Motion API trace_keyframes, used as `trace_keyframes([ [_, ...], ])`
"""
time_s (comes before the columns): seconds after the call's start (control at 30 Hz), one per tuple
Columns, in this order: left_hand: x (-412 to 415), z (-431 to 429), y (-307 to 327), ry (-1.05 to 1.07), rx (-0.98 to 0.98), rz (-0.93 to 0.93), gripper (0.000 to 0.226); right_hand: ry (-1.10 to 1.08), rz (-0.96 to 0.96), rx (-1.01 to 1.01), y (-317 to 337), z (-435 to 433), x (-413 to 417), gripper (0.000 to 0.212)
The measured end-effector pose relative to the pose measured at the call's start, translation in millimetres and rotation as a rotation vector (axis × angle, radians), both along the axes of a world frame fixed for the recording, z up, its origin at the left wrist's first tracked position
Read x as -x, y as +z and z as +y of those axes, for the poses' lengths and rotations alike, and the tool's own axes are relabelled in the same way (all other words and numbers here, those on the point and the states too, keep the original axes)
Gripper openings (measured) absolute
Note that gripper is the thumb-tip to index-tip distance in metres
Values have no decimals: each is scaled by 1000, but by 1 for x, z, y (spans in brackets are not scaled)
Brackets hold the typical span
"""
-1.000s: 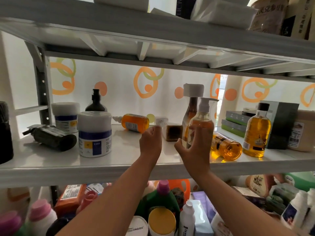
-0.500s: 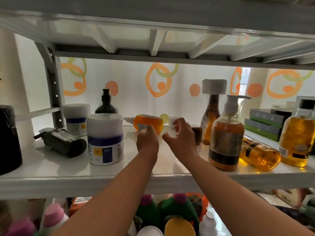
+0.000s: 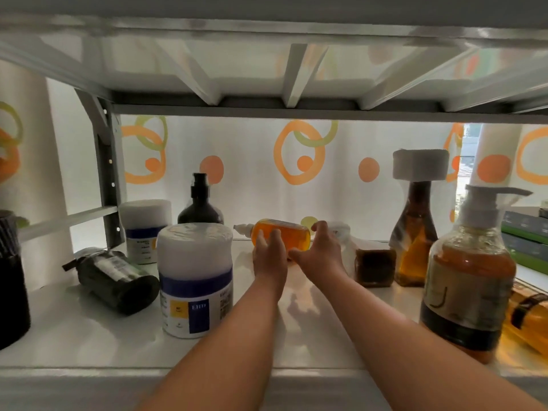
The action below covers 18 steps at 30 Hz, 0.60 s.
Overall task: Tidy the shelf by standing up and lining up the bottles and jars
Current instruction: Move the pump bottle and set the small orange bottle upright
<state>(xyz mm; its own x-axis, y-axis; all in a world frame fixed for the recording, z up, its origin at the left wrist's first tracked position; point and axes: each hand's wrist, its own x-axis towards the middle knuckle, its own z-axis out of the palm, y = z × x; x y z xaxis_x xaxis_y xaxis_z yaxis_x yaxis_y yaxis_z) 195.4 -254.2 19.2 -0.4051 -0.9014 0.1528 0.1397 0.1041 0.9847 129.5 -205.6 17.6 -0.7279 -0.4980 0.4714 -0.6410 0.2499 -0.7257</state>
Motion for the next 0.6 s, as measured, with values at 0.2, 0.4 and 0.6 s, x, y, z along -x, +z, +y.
trace_keyframes([
  [0.2, 3, -10, -8, -125, -56, 61, 60, 18, 19, -70, -14, -13, 12, 88],
  [0.4, 11, -19, -18, -168, -98, 34, 79, 135, -75, -161, -16, -12, 19, 102],
  [0.6, 3, -8, -9, -224, -82, -23, 54, 312, -157, -112, -16, -10, 16, 100],
])
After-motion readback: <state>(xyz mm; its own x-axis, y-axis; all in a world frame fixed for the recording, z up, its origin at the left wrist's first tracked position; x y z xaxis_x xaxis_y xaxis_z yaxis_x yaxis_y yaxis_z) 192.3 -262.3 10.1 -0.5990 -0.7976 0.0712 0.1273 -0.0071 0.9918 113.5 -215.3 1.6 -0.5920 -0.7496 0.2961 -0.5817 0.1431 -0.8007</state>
